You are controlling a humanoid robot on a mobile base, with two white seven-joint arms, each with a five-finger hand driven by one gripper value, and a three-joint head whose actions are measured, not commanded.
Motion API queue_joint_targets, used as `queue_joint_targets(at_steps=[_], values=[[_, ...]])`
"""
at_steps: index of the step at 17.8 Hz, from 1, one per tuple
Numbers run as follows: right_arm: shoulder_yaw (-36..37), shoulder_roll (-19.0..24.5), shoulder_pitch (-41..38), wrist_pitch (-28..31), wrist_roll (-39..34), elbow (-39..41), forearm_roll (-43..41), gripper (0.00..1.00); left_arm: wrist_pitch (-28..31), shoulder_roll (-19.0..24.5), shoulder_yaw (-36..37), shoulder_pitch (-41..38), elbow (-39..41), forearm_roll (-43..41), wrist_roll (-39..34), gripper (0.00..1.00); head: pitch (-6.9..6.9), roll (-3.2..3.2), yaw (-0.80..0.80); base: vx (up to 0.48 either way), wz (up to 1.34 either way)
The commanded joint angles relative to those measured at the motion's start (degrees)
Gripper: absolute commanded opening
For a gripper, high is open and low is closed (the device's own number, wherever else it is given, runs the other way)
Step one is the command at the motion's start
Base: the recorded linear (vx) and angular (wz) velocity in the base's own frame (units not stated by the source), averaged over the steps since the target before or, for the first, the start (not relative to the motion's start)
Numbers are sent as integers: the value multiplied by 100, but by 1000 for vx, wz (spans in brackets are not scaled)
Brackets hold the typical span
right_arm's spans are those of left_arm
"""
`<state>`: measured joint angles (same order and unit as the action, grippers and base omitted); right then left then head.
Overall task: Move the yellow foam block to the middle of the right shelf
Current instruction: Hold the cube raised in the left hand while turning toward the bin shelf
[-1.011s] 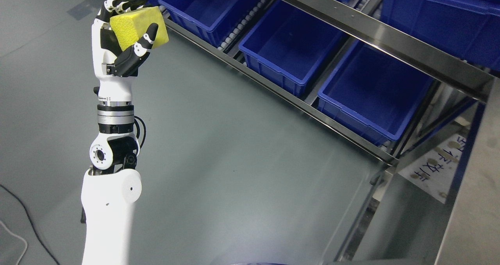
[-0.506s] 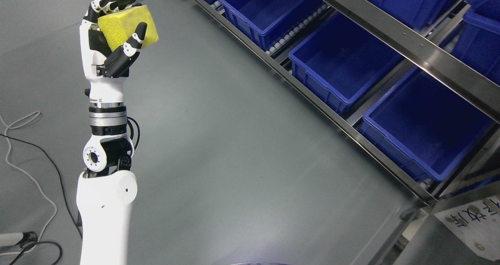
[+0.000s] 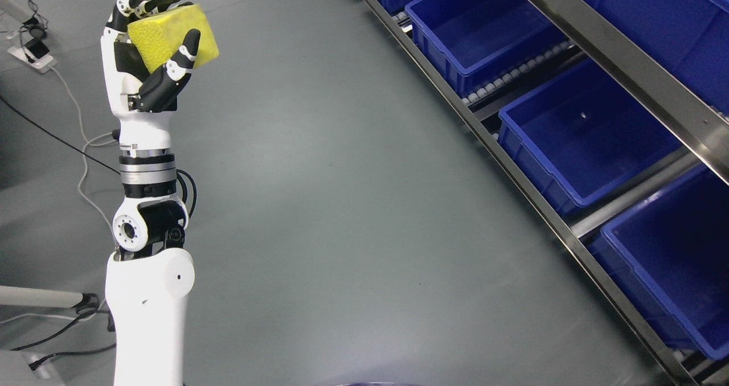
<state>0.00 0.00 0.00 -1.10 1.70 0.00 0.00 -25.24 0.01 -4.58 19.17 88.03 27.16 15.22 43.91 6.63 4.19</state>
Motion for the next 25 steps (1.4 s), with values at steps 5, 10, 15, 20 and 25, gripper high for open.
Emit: queue_joint_targets(at_steps=[5, 10, 15, 20, 25], values=[[70, -100, -141, -4, -3, 100, 18, 100, 37, 104, -87, -10, 127, 0, 7, 18, 0, 0, 0, 150, 397], [70, -100, -141, -4, -3, 100, 18, 100, 46, 99, -78, -10, 136, 0, 7, 18, 0, 0, 0, 175, 230], [70, -100, -132, -4, -3, 100, 18, 100, 107, 99, -70, -132, 136, 0, 16, 18, 0, 0, 0, 207, 109], [70, -100, -141, -4, -3, 100, 18, 100, 107, 99, -44, -133, 311, 0, 16, 18, 0, 0, 0, 275, 40], [70, -100, -132, -4, -3, 100, 18, 100, 99, 99, 44, -317, 487, -9, 42, 18, 0, 0, 0, 311, -54]])
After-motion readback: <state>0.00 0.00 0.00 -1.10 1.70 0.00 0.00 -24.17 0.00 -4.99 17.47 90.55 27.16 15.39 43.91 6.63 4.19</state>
